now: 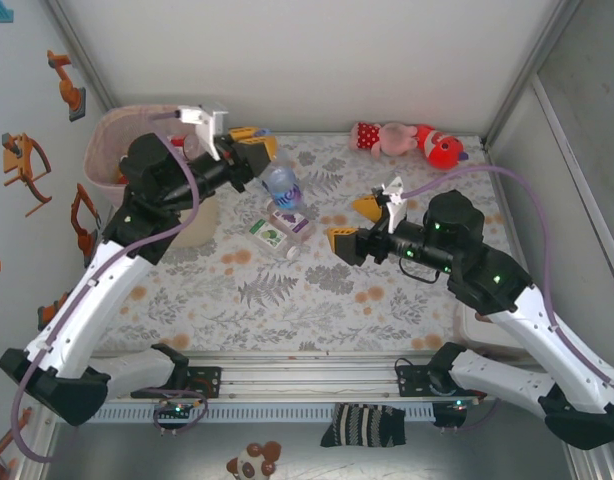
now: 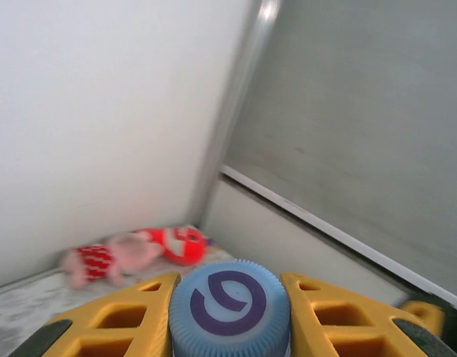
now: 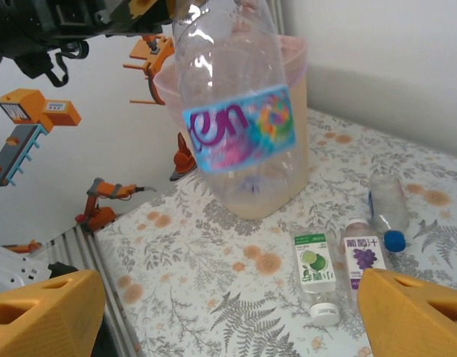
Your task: Put the plastic bottles in the bin
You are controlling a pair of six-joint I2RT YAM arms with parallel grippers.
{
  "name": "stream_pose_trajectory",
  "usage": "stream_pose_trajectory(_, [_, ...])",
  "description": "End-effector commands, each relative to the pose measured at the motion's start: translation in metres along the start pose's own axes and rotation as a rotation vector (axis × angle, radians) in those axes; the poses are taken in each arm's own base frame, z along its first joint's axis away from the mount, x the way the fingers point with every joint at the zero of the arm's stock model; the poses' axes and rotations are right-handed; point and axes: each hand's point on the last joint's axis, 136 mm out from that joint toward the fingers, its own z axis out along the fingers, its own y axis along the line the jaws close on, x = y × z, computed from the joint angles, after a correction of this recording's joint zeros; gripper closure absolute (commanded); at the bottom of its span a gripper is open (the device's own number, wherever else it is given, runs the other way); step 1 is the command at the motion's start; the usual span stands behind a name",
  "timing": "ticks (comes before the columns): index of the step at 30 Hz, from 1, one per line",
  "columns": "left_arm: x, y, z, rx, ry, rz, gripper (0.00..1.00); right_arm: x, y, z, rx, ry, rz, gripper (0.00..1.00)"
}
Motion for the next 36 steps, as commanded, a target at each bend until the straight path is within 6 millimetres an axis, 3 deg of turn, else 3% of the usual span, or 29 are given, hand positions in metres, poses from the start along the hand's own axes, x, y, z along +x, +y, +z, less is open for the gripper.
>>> stream_pose_trajectory(1, [-0.035, 0.043, -0.032, -0.246, -0.089, 0.011, 0.80, -0.003, -0.004, -0.004, 0.036, -0.008, -0.015, 0.13])
stream_pose_trajectory(9, [-0.078, 0.150, -0.110, -0.625, -0.254, -0.144, 0.80, -0.002, -0.005, -0.006, 0.042, -0.002, -0.014, 0.13])
stream_pose_trajectory(16, [-0.078, 0.218, -0.150, -0.757, -0.315, -0.315, 0.80, 0.000, -0.005, -0.007, 0.048, 0.005, -0.014, 0.13])
stream_pose_trajectory(26, [-0.024, 0.273, -0.165, -0.882, -0.235, -0.436, 0.81, 0.002, -0.006, -0.009, 0.053, 0.006, -0.015, 0.13])
stream_pose_trajectory(36, [0.045, 0.307, -0.165, -0.955, -0.085, -0.518, 0.81, 0.007, -0.008, -0.007, 0.058, 0.015, -0.010, 0.13])
